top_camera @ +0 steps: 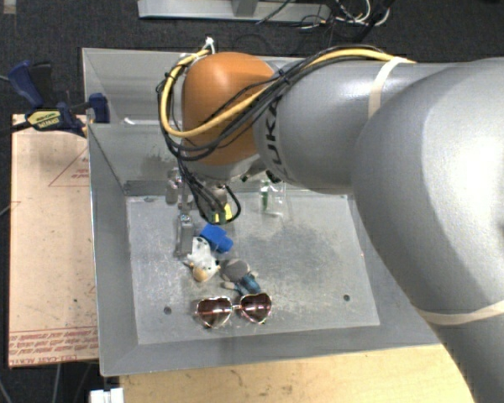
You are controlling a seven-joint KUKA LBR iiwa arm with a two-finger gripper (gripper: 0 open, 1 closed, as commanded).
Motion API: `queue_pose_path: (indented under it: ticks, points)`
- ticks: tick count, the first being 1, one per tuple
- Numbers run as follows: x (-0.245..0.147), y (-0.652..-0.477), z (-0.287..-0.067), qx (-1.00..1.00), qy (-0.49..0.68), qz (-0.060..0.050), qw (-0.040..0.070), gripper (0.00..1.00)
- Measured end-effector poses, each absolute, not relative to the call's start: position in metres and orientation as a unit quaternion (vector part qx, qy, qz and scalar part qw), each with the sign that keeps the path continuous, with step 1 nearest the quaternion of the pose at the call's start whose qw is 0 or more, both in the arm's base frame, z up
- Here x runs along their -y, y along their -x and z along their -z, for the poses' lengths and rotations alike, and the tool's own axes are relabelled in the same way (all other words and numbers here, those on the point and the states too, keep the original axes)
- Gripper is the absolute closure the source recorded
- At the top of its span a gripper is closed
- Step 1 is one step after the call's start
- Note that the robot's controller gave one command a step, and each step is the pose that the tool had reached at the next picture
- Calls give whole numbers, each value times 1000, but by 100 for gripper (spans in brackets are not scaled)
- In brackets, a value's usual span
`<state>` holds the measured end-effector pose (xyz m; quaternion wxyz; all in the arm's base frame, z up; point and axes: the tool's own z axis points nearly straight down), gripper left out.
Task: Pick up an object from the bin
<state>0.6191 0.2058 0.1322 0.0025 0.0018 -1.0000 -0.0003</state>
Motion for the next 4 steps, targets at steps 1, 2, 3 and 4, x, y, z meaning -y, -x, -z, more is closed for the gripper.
queue_pose_path:
  ticks: [1,2,3,4]
  points:
    - [-205,-621,-137,1000,0,1,-1,0]
    - [-141,-588,-88,1000,-1,2,-2,0]
    - [-124,-575,-100,1000,22,0,0,0]
    - [-123,-565,-107,996,85,1,-1,0]
